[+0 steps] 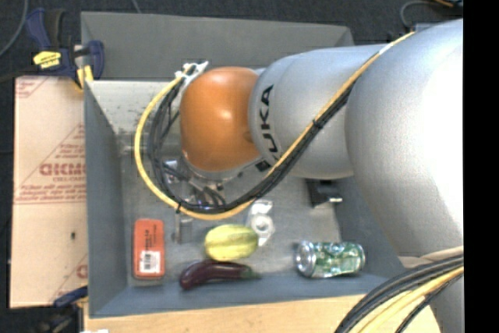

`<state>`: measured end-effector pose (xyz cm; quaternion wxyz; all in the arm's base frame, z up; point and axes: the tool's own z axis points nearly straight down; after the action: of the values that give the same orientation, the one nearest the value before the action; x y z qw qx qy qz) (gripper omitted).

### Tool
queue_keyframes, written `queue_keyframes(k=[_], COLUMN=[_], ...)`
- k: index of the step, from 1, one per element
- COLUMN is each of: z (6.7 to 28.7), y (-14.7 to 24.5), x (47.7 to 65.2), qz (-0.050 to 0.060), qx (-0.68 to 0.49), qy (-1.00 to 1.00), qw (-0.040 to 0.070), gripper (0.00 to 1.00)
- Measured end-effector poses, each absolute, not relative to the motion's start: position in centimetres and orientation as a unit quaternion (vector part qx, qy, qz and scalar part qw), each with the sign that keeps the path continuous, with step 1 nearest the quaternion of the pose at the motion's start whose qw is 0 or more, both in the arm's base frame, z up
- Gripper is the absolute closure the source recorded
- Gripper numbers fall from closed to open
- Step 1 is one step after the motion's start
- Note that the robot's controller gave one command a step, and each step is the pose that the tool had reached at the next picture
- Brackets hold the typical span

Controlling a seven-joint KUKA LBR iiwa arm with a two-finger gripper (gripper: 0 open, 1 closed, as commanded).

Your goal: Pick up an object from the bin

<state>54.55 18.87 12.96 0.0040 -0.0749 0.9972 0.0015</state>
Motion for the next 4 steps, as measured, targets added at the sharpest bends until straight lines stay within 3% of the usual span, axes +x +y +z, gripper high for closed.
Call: queue_keyframes(k=[1, 2, 3, 4], z=[9.4, 7.8, 7.5, 8.5], y=[18.2, 17.0, 16.3, 15.9], x=[53.5, 52.1, 50.9, 50.3], qz=[0.000, 0.002, 0.001, -0.001], qx=[-0.143, -0.209, -0.246, -0.368], qy=[0.990, 0.978, 0.969, 0.930], qw=[0.002, 0.012, 0.011, 0.006], gripper=[0.00, 0.00, 0.00, 0.00])
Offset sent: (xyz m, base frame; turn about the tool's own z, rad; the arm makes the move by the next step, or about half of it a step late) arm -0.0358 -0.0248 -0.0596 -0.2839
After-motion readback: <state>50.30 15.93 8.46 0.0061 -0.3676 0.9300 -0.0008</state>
